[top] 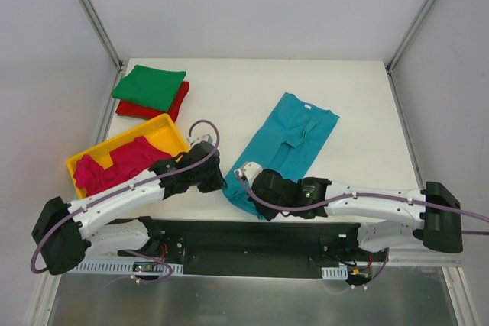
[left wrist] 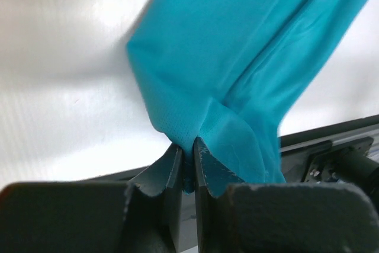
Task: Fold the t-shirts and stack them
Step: Grab the bottom of the folded rectangular tshirt with both arms, then fold the folded rectangular tshirt in 1/3 of the way
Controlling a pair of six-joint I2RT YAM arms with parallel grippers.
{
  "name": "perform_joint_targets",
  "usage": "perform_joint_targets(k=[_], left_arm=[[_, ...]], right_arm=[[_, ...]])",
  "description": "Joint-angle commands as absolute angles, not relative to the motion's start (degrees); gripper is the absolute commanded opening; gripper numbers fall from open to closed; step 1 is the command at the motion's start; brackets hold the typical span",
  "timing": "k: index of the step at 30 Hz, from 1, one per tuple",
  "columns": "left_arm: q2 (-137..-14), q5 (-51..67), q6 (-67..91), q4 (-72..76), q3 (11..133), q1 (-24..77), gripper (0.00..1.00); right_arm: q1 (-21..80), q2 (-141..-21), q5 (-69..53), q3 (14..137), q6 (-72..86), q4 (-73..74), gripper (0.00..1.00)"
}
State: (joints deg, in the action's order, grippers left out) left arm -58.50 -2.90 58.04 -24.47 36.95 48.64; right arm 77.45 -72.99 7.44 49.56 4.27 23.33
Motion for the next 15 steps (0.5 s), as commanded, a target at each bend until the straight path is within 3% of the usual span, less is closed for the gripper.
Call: perform_joint_targets(k=[1, 15], left_arm=[[-66.86, -5.45, 53.35, -24.08, 47.61, 48.25, 0.08], [-93.68, -3.78, 45.18, -24.17, 74.61, 43.42, 0.05]], right_arm=[[71.21, -68.83, 12.21, 50.71, 4.66, 29.79, 0.00], [47.65, -66.62, 10.72, 50.45, -3.60, 29.88, 0.01]])
